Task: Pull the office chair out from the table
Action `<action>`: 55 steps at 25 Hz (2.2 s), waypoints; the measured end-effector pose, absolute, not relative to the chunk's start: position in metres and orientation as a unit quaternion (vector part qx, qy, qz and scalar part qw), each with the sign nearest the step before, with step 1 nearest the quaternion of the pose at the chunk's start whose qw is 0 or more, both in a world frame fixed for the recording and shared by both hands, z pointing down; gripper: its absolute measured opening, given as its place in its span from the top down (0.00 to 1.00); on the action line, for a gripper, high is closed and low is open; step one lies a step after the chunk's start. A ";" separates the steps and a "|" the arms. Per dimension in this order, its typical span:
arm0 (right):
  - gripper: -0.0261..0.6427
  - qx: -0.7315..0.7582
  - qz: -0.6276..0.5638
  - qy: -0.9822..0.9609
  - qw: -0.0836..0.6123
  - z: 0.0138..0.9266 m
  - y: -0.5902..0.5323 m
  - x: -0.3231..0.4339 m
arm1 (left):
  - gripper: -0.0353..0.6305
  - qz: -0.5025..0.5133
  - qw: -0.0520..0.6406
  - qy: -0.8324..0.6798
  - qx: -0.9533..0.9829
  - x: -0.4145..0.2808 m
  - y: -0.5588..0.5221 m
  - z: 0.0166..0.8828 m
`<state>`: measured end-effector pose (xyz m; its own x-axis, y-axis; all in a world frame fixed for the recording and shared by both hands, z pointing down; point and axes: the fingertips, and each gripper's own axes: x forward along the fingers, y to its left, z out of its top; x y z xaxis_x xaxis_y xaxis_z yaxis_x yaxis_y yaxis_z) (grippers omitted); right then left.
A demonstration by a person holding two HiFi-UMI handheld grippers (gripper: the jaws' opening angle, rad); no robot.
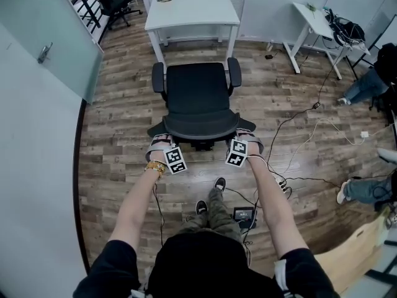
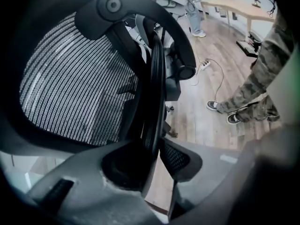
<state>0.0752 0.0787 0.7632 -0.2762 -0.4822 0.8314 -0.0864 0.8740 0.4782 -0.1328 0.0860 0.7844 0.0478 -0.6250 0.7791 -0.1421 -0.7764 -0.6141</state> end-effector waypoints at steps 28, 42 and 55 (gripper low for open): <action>0.80 0.195 -0.171 -0.775 0.576 0.765 0.149 0.084 | 0.74 -0.632 0.203 0.275 -0.696 -0.126 0.151 0.781; 0.79 0.191 -0.177 -0.781 0.568 0.759 0.160 0.093 | 0.73 -0.645 0.149 0.289 -0.691 -0.117 0.165 0.781; 0.75 0.193 -0.168 -0.796 0.549 0.754 0.165 0.095 | 0.70 -0.623 0.167 0.311 -0.698 -0.113 0.168 0.775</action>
<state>0.0946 0.1648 0.7542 -0.3224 -0.4922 0.8086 -0.1226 0.8687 0.4799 -0.1128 0.1682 0.7752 0.0309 -0.6429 0.7654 -0.2257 -0.7504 -0.6212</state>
